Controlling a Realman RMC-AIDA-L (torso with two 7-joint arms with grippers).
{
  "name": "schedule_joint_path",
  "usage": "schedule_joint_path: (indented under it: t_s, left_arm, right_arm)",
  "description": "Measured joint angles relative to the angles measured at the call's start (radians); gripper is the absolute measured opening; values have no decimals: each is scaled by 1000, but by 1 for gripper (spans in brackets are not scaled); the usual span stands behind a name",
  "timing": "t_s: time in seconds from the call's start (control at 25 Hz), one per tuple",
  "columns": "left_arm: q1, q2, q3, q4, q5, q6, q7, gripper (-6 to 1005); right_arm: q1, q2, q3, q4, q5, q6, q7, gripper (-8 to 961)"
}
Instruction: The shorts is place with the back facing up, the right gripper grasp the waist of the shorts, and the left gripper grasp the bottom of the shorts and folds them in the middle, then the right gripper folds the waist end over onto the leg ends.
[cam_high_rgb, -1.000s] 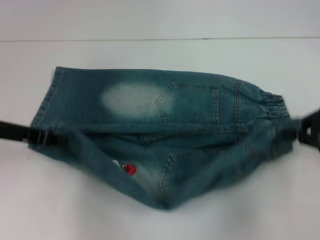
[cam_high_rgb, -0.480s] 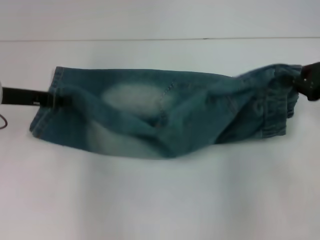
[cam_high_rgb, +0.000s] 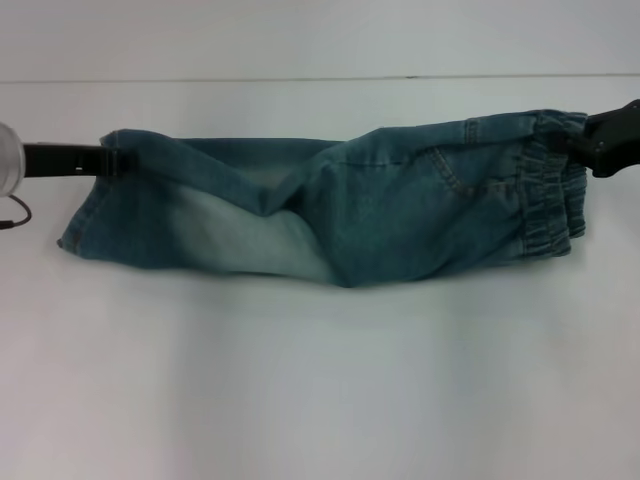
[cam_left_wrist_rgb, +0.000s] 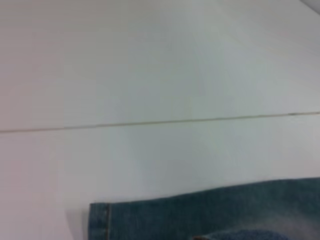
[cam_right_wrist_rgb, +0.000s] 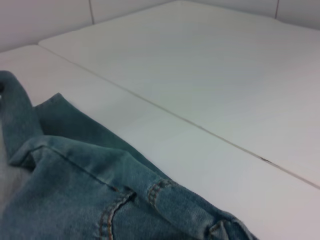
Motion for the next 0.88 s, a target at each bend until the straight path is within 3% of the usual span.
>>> schedule_joint_path:
  t_s: [0.44, 0.88]
  left_arm:
    - [1, 4, -2, -28, 0, -127, -1, 70]
    - [-24, 0, 37, -47, 6, -157, 6, 80]
  right_arm:
    - [22, -18, -21, 67, -58, 122, 27, 119]
    - [51, -3, -60, 83, -56, 165, 20, 144]
